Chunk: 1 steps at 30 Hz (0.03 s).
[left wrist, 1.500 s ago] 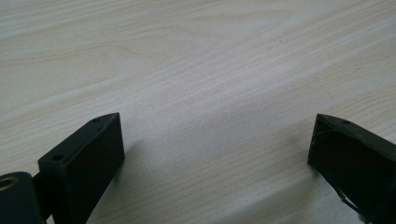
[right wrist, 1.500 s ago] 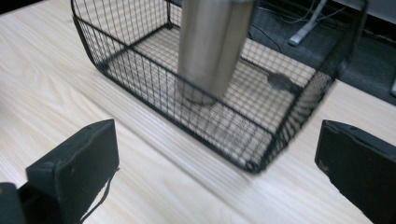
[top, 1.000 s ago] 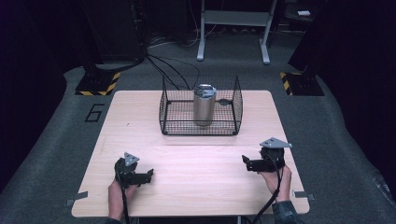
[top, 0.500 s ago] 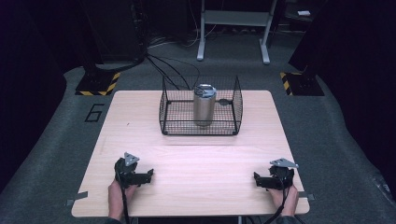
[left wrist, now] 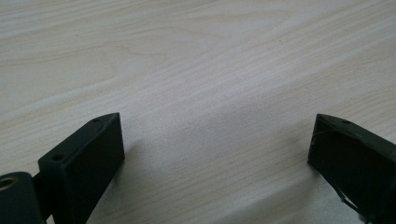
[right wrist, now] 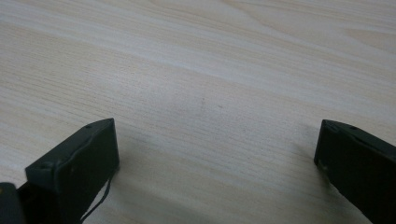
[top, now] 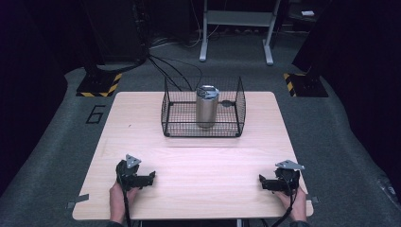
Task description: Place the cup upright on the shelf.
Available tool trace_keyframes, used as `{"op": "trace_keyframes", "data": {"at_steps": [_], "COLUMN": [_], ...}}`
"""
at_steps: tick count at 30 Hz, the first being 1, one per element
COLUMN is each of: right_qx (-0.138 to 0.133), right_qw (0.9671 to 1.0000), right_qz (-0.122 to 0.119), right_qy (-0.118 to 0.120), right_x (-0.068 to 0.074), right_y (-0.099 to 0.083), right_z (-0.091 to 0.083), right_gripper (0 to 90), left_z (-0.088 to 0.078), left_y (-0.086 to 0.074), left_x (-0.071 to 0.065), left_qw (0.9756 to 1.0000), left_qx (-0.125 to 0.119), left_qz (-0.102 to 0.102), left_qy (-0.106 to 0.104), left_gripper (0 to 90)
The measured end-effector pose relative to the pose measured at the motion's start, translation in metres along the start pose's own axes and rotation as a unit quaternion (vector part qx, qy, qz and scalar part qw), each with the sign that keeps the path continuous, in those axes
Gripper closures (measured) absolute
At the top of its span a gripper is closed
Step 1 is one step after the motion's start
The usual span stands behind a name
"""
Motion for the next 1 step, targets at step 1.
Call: {"op": "trace_keyframes", "data": {"at_steps": [1], "right_qx": [0.000], "right_qw": [1.0000], "right_qz": [0.000], "right_qy": [0.000], "right_x": [0.0000], "right_y": [0.0000], "right_z": [0.0000], "right_gripper": [0.0], "left_z": [-0.0001], "left_y": [0.0000], "left_x": [0.0000], "left_qw": [1.0000], "left_qx": [0.000], "left_qz": [0.001], "left_qy": [0.000], "left_gripper": [3.5]}}
Point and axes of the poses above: each handheld gripper's, and its own axes: z roughly forward along the jaws, y roughly out of its top, x roughly to its left, the point moved 1 cm from there along z, roughly forward along the jaws, and after that the axes turned 15 degrees about z, right-handed, at the moved point
